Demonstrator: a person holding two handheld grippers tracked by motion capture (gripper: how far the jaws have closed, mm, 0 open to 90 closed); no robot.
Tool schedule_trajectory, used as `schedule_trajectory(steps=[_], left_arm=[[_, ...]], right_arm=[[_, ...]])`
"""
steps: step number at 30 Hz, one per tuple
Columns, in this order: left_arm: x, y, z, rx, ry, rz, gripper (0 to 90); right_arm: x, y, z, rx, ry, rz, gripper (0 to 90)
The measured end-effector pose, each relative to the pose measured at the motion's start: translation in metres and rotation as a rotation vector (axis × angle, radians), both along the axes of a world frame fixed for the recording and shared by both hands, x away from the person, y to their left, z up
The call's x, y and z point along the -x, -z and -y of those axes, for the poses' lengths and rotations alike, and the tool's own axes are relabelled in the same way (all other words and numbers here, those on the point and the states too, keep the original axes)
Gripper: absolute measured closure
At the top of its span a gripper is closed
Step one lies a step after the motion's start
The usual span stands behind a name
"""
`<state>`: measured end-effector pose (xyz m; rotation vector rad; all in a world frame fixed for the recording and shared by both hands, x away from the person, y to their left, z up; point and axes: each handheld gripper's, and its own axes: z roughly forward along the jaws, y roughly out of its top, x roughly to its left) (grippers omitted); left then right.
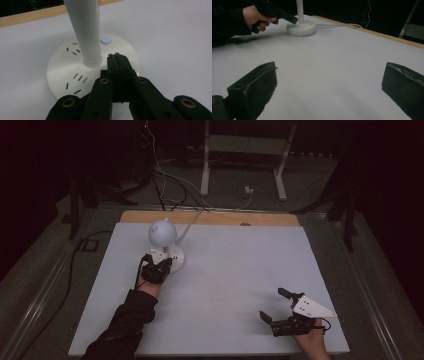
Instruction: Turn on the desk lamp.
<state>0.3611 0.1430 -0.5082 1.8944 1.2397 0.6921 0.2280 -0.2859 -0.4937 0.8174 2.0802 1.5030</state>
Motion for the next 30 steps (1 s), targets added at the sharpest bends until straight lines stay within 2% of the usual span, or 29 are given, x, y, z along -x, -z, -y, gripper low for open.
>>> schedule_trajectory(steps=[5, 6, 17, 21, 24, 30], left_arm=[[-0.0022, 0.0008, 0.0014, 0.0, 0.007, -0.001, 90.0], [-0.0026, 0.0017, 0.0029, -0.014, 0.005, 0.002, 90.0], [-0.0054, 0.0057, 0.0037, -0.013, 0.006, -0.009, 90.0], [-0.0053, 0.0058, 0.004, -0.03, 0.0, -0.005, 90.0], [-0.0055, 0.0057, 0.0033, -0.018, 0.005, -0.012, 90.0], [-0.005, 0.0061, 0.0044, -0.032, 0.007, -0.004, 90.0]], right_arm=[[0.0, -0.0001, -0.0003, 0.001, -0.001, 0.002, 0.0], [0.0, 0.0002, -0.0003, 0.003, -0.001, 0.001, 0.0], [0.0001, 0.0002, -0.0004, 0.004, -0.002, 0.001, 0.0], [0.0, 0.0, 0.0, 0.0, 0.0, -0.001, 0.0], [0.0002, 0.0, -0.0004, 0.004, -0.001, 0.002, 0.0], [-0.0002, 0.0004, -0.0006, 0.003, -0.001, -0.004, 0.0]])
